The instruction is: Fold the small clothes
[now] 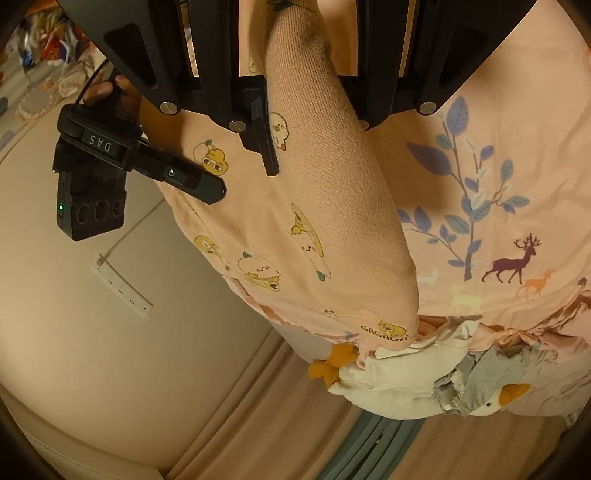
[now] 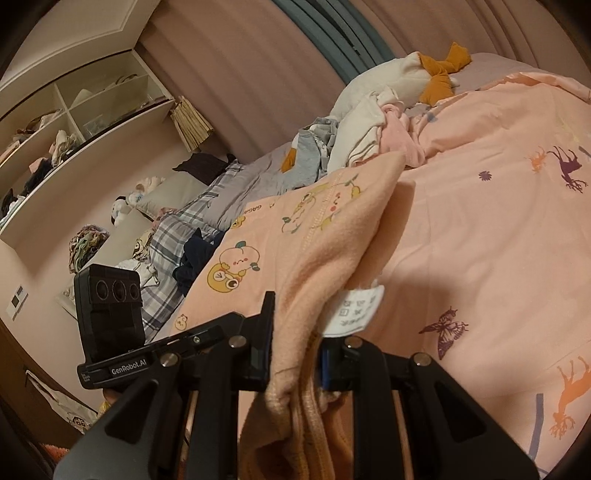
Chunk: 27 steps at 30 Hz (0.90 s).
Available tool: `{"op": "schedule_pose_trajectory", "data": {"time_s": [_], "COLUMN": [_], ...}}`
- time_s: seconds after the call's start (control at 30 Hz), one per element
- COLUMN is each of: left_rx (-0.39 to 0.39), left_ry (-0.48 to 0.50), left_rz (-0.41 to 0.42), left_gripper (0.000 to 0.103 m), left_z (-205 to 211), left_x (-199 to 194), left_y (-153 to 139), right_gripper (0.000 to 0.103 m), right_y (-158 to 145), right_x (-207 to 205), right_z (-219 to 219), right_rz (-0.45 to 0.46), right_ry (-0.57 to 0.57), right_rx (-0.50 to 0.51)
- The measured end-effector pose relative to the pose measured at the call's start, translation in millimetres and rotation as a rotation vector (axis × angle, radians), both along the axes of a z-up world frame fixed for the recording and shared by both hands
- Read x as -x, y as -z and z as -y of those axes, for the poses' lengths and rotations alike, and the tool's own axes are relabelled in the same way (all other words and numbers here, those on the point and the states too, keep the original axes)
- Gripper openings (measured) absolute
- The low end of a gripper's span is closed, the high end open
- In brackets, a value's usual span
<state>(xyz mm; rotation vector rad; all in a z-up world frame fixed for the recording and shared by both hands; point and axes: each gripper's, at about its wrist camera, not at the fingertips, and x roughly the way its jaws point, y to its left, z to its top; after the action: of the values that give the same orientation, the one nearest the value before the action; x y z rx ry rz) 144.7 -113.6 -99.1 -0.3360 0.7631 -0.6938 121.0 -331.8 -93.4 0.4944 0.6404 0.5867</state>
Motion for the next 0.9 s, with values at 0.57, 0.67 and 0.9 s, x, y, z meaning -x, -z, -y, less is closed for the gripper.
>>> {"op": "schedule_pose_trajectory", "data": {"time_s": [0.57,0.67,0.9], "left_rx": [-0.060,-0.056,-0.071], "left_ry": [-0.085,-0.093,-0.115], "left_rz": [0.013,0.005,0.001], "left_gripper": [0.019,0.019,0.019], "left_z": [-34.2,-39.5,-51.0], "left_x": [8.9,8.7,13.0], "left_y": [-10.3,-9.7,-17.7], "right_gripper": [0.019,0.019,0.019], "right_y": [-9.4,-11.2,-13.3], "right_x": [-15.8,-15.8,-18.5], "right_z": [-35.6,-43.5,-55.1], "right_rz": [0.036,0.043,0.035], "right_ry": [-0.081,-0.093,-0.123], "right_rx": [0.036,0.051,0.043]}}
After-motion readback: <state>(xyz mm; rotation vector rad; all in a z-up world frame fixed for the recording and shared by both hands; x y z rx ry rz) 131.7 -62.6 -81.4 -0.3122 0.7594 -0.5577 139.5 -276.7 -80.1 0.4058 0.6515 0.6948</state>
